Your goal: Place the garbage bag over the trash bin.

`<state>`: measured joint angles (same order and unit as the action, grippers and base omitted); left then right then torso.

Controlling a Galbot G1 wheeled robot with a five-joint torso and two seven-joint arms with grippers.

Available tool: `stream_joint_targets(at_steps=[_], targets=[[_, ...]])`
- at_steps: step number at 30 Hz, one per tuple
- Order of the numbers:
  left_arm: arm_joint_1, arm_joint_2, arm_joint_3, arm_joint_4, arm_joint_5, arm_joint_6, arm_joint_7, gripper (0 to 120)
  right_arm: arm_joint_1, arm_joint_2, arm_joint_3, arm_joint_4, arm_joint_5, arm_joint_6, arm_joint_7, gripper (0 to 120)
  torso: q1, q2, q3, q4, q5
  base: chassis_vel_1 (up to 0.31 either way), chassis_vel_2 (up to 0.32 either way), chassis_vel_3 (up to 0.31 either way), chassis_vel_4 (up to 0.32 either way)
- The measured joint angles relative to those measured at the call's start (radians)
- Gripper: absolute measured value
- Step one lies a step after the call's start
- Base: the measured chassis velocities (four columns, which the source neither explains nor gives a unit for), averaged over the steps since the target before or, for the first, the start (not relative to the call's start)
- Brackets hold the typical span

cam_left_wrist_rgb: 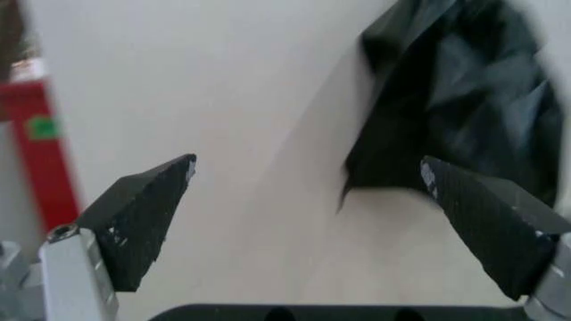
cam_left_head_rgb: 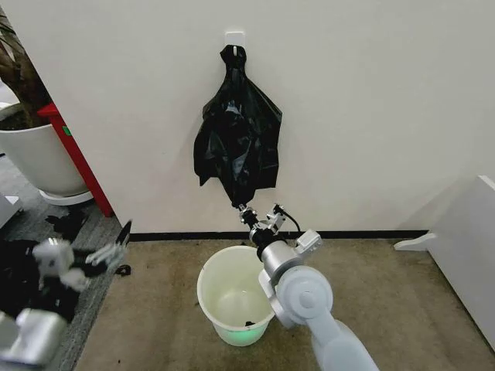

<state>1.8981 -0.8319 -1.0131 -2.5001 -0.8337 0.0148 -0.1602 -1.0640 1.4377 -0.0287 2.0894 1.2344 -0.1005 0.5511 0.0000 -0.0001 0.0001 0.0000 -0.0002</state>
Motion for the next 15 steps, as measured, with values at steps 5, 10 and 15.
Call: stream_joint_targets(at_steps=[5,10,15], targets=[[-0.147,0.115,0.053,0.000,-0.082,0.042,-0.015,100,0.016,0.011,-0.012,-0.034,-0.023,0.002,0.000,0,0.000,0.000,0.000,0.0001,0.0000,0.000,0.000,0.000,0.000],[-0.249,0.200,0.074,0.008,-0.098,0.057,-0.009,100,0.037,0.031,-0.034,-0.074,-0.048,0.005,0.000,0,0.000,0.000,0.000,0.0000,0.0005,0.000,0.000,0.000,0.000],[-0.304,0.285,0.103,0.055,-0.038,0.060,0.053,100,0.071,0.054,-0.056,-0.120,-0.072,0.009,-0.001,0,0.000,0.000,0.000,0.0001,0.0001,0.000,0.000,0.000,0.000]])
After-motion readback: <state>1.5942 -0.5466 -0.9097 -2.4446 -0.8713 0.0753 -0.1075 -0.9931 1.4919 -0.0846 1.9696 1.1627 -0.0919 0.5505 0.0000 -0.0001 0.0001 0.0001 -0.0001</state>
